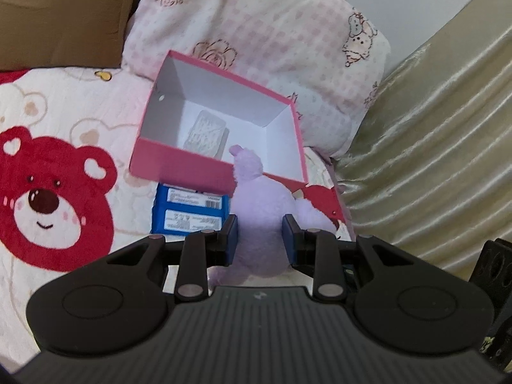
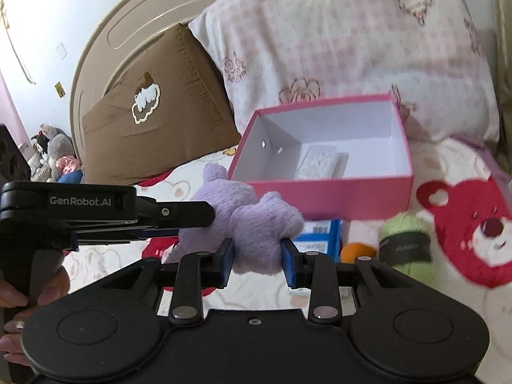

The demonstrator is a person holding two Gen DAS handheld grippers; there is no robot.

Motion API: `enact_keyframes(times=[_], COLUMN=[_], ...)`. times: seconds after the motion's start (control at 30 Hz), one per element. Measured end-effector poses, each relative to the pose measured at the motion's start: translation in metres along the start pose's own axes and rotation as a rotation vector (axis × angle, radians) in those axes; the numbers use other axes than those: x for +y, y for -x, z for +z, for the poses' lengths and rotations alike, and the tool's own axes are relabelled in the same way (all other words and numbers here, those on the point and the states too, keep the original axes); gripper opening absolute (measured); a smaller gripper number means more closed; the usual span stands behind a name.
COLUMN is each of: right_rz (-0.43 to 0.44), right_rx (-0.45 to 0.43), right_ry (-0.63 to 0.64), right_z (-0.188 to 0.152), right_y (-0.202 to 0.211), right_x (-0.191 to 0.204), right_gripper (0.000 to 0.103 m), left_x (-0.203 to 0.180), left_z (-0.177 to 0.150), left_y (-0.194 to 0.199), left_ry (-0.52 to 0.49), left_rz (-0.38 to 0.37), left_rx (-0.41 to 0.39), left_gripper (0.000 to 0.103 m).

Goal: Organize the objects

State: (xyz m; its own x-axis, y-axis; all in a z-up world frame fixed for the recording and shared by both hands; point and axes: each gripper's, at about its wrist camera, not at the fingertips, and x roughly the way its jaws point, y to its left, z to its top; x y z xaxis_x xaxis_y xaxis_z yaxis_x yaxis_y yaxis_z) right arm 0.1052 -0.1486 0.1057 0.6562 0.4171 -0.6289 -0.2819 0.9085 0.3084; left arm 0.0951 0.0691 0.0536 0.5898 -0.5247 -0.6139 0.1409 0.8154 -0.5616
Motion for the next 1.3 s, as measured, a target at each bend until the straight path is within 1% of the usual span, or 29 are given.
enact_keyframes(times=[0.17,0.27,0.33,0.43,0.53,0.6,0.67,0.73,0.87,0.97,1.0,1.2,1.3], right_rz=[-0.018,-0.051,-0.066,-0.087,-0.106,-0.122,-0.143,-0.158,-0.158,-0.153,-0.157,-0.193,-0.202], right_rx=[-0.007,-0.01,-0.025,-0.072,-0.097,-0.102,-0.111,-0.111,-0.109,-0.085,-0.072,0.019,0.045], right_ry=[0.048,0.084,0.086,0.077,0.074,0.087,0.111,0.108,0.094,0.125,0.147,0.216,0.252], right_z=[0.02,0.031,0.035,0.042,0.049,0.055,0.058,0.059,0.063,0.072,0.075,0.092,0.097], right_y=[0.003,0.001,0.0,-0.001,-0.009,-0.017,-0.026,-0.037,-0.055,-0.07,-0.076,-0.11,-0.126], right_x=[-0.007,-0.012,-0.016,-0.019,-0.025,-0.03,-0.034,-0.042,-0.059,-0.069,-0.071,-0.092,-0.096], right_gripper=[0.037,0.036,0.036,0.036,0.036,0.035,0.034,0.034,0.034,0.033,0.032,0.03,0.029], left_x=[-0.013,-0.016,-0.016,-0.016,-0.019,-0.018,-0.013,-0.009,-0.007,-0.007,-0.005,0.019,0.029], left_z=[0.015,0.026,0.032,0.042,0.053,0.06,0.063,0.066,0.076,0.088,0.092,0.103,0.104], left_y=[-0.01,-0.021,-0.029,-0.042,-0.056,-0.07,-0.085,-0.103,-0.135,-0.159,-0.169,-0.227,-0.251], left_ry=[-0.002,0.03,0.035,0.044,0.029,0.033,0.071,0.096,0.088,0.07,0.069,0.172,0.211], left_rz=[-0.004,-0.031,-0.038,-0.046,-0.044,-0.042,-0.043,-0.033,-0.015,0.004,-0.011,-0.046,-0.037], left_rx=[-0.012,0.011,0.013,0.029,0.031,0.034,0.049,0.068,0.058,0.05,0.055,0.106,0.117], left_gripper=[0.028,0.029,0.029,0.029,0.029,0.029,0.029,0.029,0.029,0.029,0.029,0.029,0.029])
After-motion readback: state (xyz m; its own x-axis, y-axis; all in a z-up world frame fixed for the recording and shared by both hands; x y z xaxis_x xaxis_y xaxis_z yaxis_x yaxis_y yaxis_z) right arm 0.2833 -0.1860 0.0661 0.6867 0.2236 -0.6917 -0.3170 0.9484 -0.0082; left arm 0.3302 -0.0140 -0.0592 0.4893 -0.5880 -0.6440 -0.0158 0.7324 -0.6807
